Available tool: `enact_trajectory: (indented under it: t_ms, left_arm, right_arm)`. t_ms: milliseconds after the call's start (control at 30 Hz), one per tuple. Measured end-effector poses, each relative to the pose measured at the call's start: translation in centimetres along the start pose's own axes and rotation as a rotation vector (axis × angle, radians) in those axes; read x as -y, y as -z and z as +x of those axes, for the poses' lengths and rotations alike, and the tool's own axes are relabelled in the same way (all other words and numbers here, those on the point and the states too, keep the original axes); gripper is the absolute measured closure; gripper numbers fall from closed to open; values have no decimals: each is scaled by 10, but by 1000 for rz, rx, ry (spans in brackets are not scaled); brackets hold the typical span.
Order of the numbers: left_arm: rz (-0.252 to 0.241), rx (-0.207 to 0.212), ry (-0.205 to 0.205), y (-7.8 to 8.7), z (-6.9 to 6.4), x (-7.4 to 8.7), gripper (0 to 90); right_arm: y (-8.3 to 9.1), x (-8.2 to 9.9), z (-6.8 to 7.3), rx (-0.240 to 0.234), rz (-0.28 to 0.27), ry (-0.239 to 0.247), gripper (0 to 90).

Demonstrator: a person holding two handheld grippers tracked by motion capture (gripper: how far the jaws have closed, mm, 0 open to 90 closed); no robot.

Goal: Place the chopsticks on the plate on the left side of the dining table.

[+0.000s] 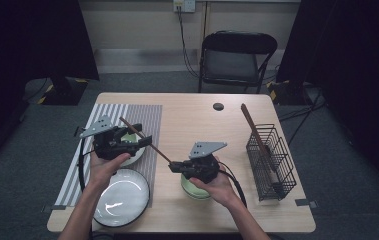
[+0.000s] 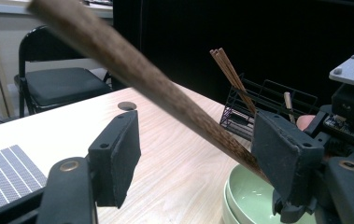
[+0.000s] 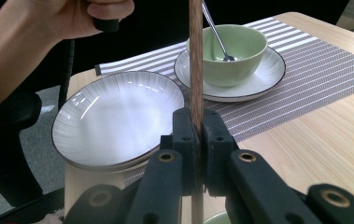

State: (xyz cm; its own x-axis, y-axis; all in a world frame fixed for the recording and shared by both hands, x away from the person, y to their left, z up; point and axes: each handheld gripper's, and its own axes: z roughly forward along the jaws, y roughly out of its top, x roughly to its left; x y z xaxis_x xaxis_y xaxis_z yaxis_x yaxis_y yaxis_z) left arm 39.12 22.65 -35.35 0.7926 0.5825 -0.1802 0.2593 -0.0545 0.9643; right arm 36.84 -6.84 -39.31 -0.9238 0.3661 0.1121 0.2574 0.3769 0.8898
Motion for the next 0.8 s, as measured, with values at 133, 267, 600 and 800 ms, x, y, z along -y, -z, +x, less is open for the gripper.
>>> enact_trajectory:
  t_ms: [133,267,600,800]
  left_arm:
    - [5,-5,2,2,5,2,320]
    - [0,-5,13,2,8,3,315]
    - [7,-7,29,2,12,5,305]
    - [12,-6,26,2,13,6,303]
  right_arm:
    - [5,-3,0,10,-14,3,863]
    - [9,-6,2,23,-26,9,861]
    - [22,-10,0,31,-62,18,864]
    - [22,-9,-2,25,-65,15,865]
